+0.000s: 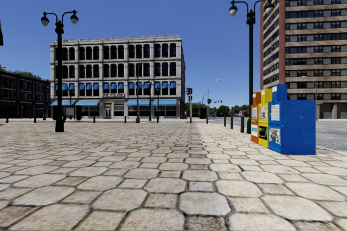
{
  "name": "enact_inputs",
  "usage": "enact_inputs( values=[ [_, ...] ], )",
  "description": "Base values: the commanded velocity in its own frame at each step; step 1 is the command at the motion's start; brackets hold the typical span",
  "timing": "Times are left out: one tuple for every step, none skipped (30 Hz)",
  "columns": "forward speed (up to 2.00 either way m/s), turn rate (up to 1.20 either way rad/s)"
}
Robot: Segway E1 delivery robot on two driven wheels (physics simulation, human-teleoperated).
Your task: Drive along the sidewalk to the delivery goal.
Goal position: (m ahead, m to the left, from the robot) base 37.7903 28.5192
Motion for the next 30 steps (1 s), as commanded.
enact_inputs(
  values=[
    [2.00, 0.00],
    [2.00, 0.00],
    [2.00, 0.00],
    [2.00, 0.00],
    [2.00, 0.00],
    [2.00, 0.00],
    [2.00, 0.00],
    [2.00, 0.00],
    [2.00, 0.00],
    [2.00, 0.00],
    [2.00, 0.00],
    [2.00, 0.00],
    [2.00, 0.00],
    [2.00, 0.00],
    [2.00, 0.00],
    [2.00, 0.00],
    [2.00, 0.00],
    [2.00, 0.00],
    [2.00, 0.00],
    [2.00, 0.00],
    [2.00, 0.00],
    [2.00, 0.00],
    [2.00, 0.00],
    [2.00, 0.00],
    [2.00, 0.00],
    [2.00, 0.00],
    [2.00, 0.00],
    [2.00, 0.00],
    [2.00, 0.00],
    [2.00, 0.00]
  ],
)
